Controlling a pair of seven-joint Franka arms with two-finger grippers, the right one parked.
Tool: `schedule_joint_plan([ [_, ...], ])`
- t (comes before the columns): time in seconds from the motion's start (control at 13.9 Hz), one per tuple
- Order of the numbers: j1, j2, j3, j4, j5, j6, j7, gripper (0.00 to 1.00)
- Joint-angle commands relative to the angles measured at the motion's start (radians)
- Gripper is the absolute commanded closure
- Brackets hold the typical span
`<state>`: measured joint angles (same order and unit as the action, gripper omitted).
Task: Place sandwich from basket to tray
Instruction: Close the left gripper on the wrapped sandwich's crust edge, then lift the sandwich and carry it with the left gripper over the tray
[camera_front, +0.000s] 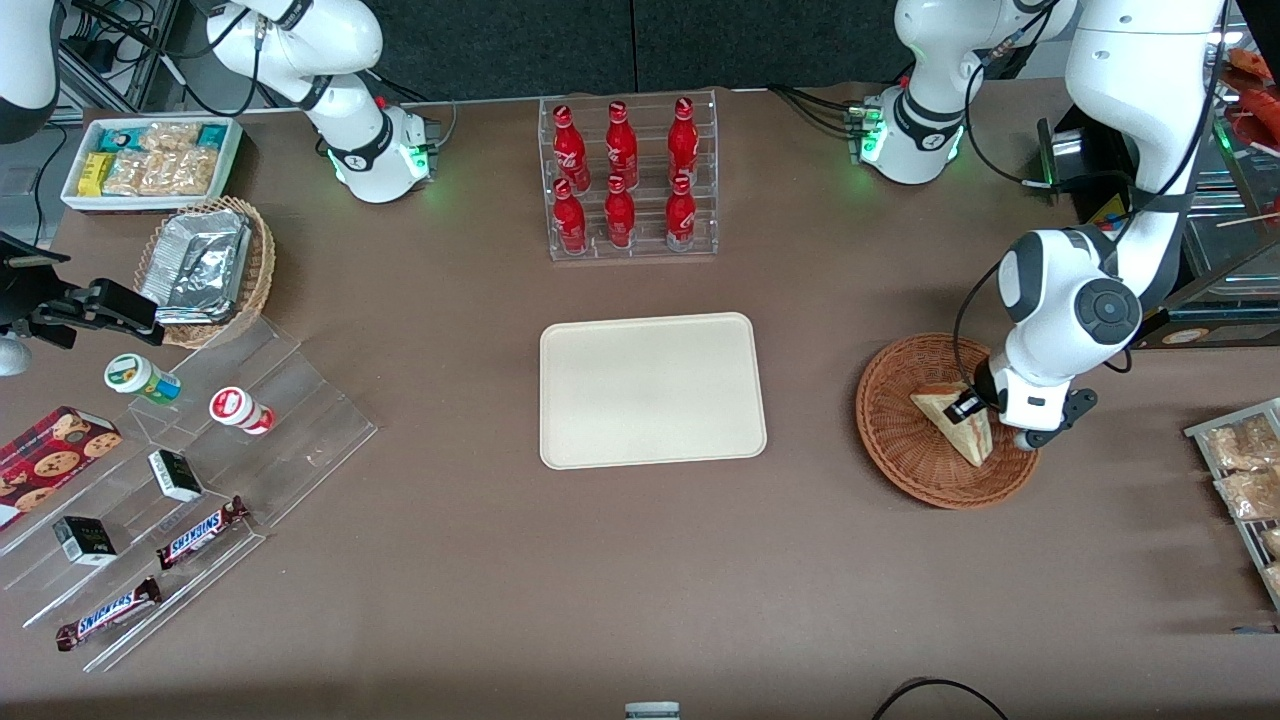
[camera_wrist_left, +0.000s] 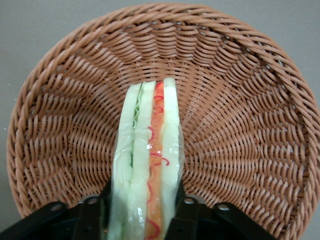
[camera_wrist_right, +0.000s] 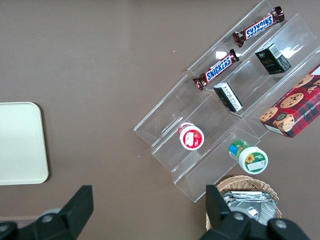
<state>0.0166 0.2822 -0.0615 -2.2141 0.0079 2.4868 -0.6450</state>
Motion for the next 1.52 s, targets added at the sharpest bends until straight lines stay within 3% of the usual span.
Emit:
schedule_joint_plan([
  [0.0, 0.003, -0.026, -0.001, -0.004, 0.007, -0.031, -0.015, 1.00],
  [0.36, -0.023, -0.070, -0.014, 0.134, 0.012, -0.257, -0.012, 1.00],
  [0.72, -0.182, -0.067, -0.020, 0.327, 0.012, -0.518, 0.005, 1.00],
  [1.08, -0.420, 0.021, -0.026, 0.437, -0.002, -0.519, 0.001, 1.00],
  [1.44, -0.599, 0.230, -0.026, 0.672, -0.035, -0.517, -0.013, 1.00],
])
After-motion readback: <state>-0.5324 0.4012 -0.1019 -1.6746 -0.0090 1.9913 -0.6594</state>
